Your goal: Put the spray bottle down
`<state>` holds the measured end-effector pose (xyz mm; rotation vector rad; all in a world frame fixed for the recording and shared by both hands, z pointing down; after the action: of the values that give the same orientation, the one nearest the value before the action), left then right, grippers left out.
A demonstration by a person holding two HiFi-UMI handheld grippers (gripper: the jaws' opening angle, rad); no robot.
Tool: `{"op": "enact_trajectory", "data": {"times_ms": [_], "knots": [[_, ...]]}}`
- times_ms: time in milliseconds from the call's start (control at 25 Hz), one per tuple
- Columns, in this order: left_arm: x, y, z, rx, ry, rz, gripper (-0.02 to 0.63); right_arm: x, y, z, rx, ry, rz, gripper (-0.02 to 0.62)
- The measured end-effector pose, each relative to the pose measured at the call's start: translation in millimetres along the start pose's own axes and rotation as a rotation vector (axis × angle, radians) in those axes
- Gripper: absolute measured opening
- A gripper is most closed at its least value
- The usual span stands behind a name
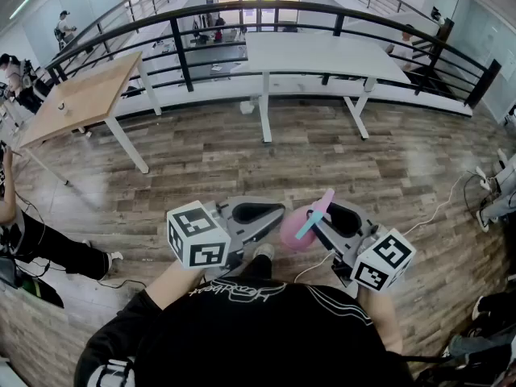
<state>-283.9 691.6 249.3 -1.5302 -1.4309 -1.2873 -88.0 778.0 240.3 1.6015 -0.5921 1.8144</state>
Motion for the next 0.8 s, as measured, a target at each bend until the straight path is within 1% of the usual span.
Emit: {"op": "enact_trajectory", "data": {"times_ms": [200, 400, 560, 800], "knots": [[-1.8, 15.2, -0.4, 0.021, 0.006, -0.009, 0.008, 1.5, -6.4, 9.8, 0.024, -0.005, 0.008, 0.133], [-3.6, 25.6, 0.4, 0.04, 0.025, -0.019, 0.008, 2.1, -11.0, 13.1, 0.071, -0.045, 0.009, 0.133], [-7.5, 39.5, -2.0, 0.049, 0.034, -0.031, 0.008, 1.3, -19.3, 22.8, 0.091, -0.035, 0.017, 0.133], [-10.6, 57.2, -17.4, 0.094, 0.061, -0.029, 0.008, 4.0, -13.2, 39.6, 0.12, -0.019, 0.03, 0.133]]}}
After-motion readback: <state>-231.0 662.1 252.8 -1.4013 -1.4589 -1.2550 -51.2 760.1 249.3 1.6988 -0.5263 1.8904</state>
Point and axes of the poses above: the fingertips, and each gripper's own axes: y forward along the fingers, z to its right, x out of its underside, the point moved 9 cm from there along -y, backward along the fingers, and after that the axes turned 10 degrees about -x, right-handed, at the moved point
